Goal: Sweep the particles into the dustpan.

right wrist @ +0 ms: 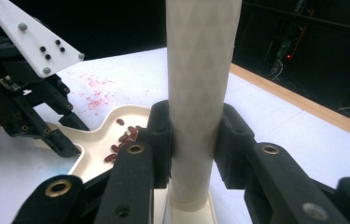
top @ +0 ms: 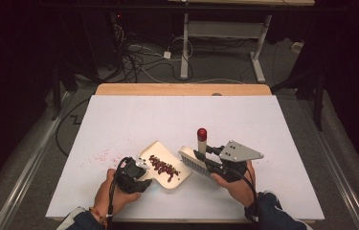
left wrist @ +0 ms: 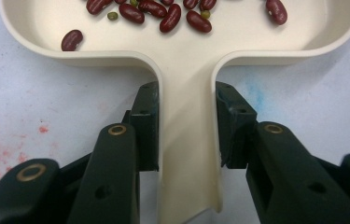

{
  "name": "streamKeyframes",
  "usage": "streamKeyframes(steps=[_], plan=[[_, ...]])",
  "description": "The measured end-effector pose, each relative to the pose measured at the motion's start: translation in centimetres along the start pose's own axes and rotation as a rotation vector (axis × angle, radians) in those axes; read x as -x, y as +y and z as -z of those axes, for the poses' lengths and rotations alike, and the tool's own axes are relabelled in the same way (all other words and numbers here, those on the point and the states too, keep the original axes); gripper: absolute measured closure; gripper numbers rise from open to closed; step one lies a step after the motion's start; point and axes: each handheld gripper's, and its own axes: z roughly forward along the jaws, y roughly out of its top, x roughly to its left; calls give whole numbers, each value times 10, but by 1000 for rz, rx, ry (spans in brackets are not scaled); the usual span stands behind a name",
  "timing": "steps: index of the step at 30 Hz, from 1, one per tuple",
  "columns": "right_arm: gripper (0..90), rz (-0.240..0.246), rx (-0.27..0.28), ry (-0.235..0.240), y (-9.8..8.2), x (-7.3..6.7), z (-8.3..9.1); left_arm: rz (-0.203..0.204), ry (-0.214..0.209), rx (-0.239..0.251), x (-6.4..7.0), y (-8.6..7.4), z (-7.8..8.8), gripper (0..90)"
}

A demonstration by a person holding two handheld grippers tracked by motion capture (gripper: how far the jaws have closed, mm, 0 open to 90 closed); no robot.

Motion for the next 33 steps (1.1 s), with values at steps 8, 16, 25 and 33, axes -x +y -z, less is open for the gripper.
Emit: streamKeyframes(steps=[8, 16, 25, 33], plan=[[708, 18, -8, 30, 2, -13, -3, 5, 1, 2, 0, 1, -1, 640], [708, 30, 14, 61, 9, -21, -5, 3, 1, 3, -1, 2, 0, 640], [708, 9, 52, -27, 11, 0, 5, -1, 4, 2, -1, 1, 0, 640], [708, 48, 21, -83, 5, 5, -19, -1, 9, -5, -1, 2, 0, 641]])
